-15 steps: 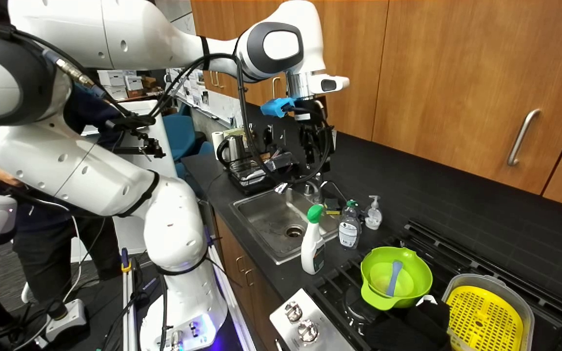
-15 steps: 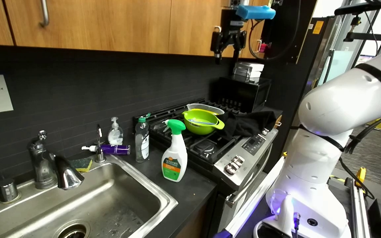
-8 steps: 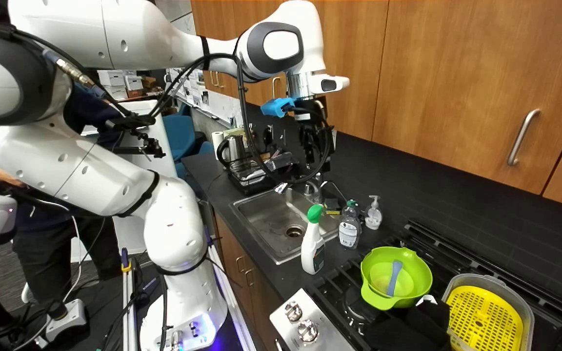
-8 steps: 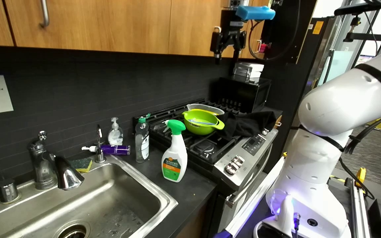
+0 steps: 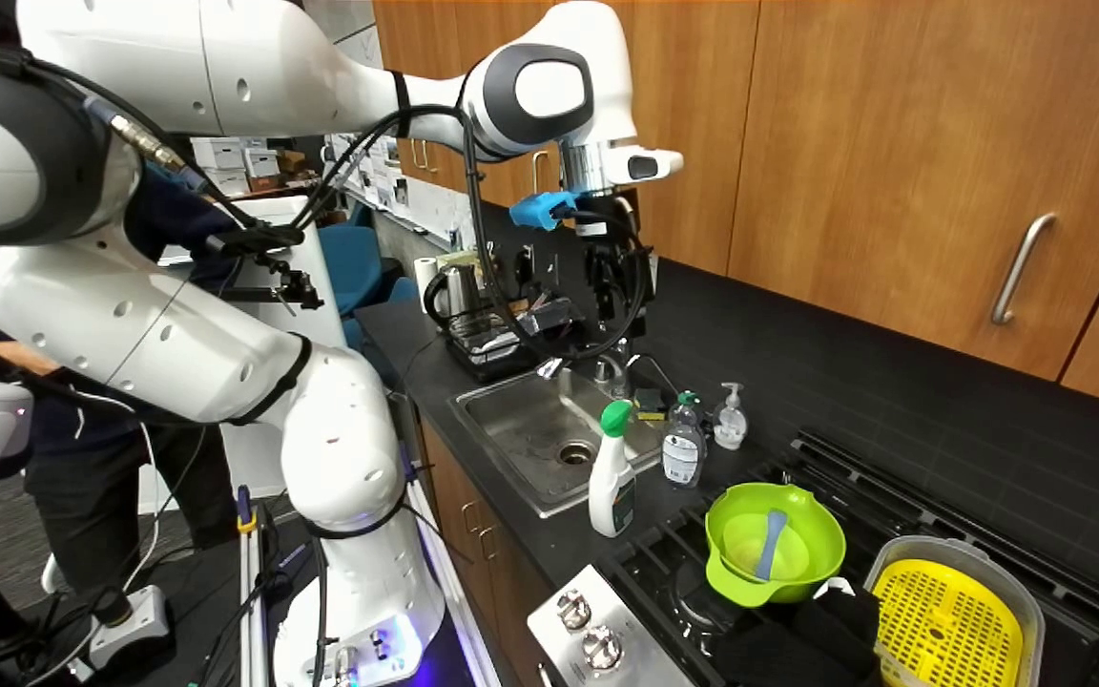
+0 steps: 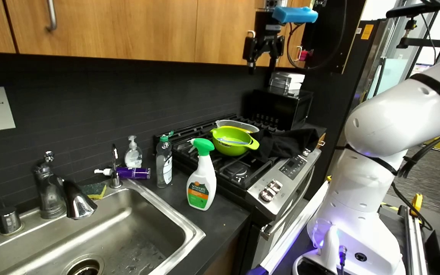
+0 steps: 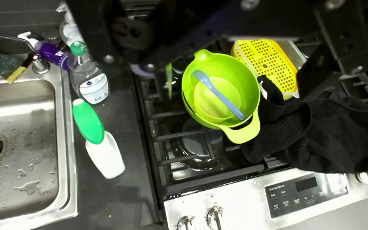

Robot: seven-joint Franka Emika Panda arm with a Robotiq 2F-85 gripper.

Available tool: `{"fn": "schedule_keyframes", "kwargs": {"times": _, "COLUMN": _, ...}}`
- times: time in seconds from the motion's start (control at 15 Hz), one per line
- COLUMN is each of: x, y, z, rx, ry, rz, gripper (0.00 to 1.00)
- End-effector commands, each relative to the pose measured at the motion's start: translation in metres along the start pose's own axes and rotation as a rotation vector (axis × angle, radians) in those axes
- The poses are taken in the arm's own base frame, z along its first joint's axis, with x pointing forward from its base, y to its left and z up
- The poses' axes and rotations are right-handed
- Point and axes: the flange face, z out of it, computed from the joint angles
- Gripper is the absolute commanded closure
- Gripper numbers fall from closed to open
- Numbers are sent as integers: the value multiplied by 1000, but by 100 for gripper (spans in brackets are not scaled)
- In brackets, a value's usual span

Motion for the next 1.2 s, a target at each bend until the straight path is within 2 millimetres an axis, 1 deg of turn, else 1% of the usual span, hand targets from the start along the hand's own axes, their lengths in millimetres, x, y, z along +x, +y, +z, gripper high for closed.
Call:
{"fn": "schedule_keyframes", "kwargs": {"times": 0.0, "x": 21, "y": -8, "z": 14, "rx": -28, "ry": -55, "rz": -21, "gripper": 0}}
{"fn": "schedule_keyframes", "kwargs": {"times": 0.13, "x": 31, "y": -6, "z": 27, "rx": -43, "ry": -108, "rz": -4, "gripper": 0}}
{"fn": "schedule_keyframes", "kwargs": {"times": 0.27, "x": 36, "y": -5, "z": 35, "rx": -40, "ry": -126, "rz": -9, "gripper": 0}}
{"fn": "schedule_keyframes", "kwargs": {"times": 0.33, "x": 45, "y": -7, "z": 39, "rx": -43, "ry": -141, "rz": -18, "gripper": 0}}
{"fn": "schedule_keyframes", "kwargs": {"times": 0.47, "x": 57, "y": -8, "z": 43, "rx": -61, "ry": -160, "rz": -9, "gripper": 0}}
{"fn": "schedule_keyframes", "kwargs": {"times": 0.53, "x": 63, "y": -6, "z": 42, "rx": -48, "ry": -148, "rz": 12, "gripper": 0}}
{"fn": "schedule_keyframes", "kwargs": {"times": 0.6, "x": 64, "y": -2, "z": 42, "rx": -33, "ry": -133, "rz": 49, "gripper": 0}}
{"fn": "schedule_keyframes", "kwargs": {"times": 0.67, "x": 66, "y": 5, "z": 42, "rx": -2, "ry": -113, "rz": 145, "gripper": 0}}
{"fn": "schedule_keyframes", "kwargs": {"times": 0.8, "x": 64, "y": 16, "z": 47, "rx": 23, "ry": -107, "rz": 246, "gripper": 0}}
{"fn": "schedule_keyframes", "kwargs": {"times": 0.87, "x": 62, "y": 21, "z": 51, "rx": 39, "ry": -96, "rz": 298, "gripper": 25}}
{"fn": "schedule_keyframes", "kwargs": {"times": 0.93, "x": 62, "y": 24, "z": 53, "rx": 53, "ry": -91, "rz": 322, "gripper": 27}}
{"fn": "schedule_keyframes", "kwargs": {"times": 1.0, "x": 63, "y": 27, "z": 55, "rx": 65, "ry": -86, "rz": 341, "gripper": 32}}
{"fn": "schedule_keyframes", "kwargs": {"times": 1.07, "x": 63, "y": 28, "z": 58, "rx": 83, "ry": -84, "rz": 351, "gripper": 39}}
{"fn": "schedule_keyframes", "kwargs": {"times": 1.13, "x": 63, "y": 27, "z": 62, "rx": 99, "ry": -81, "rz": 354, "gripper": 48}}
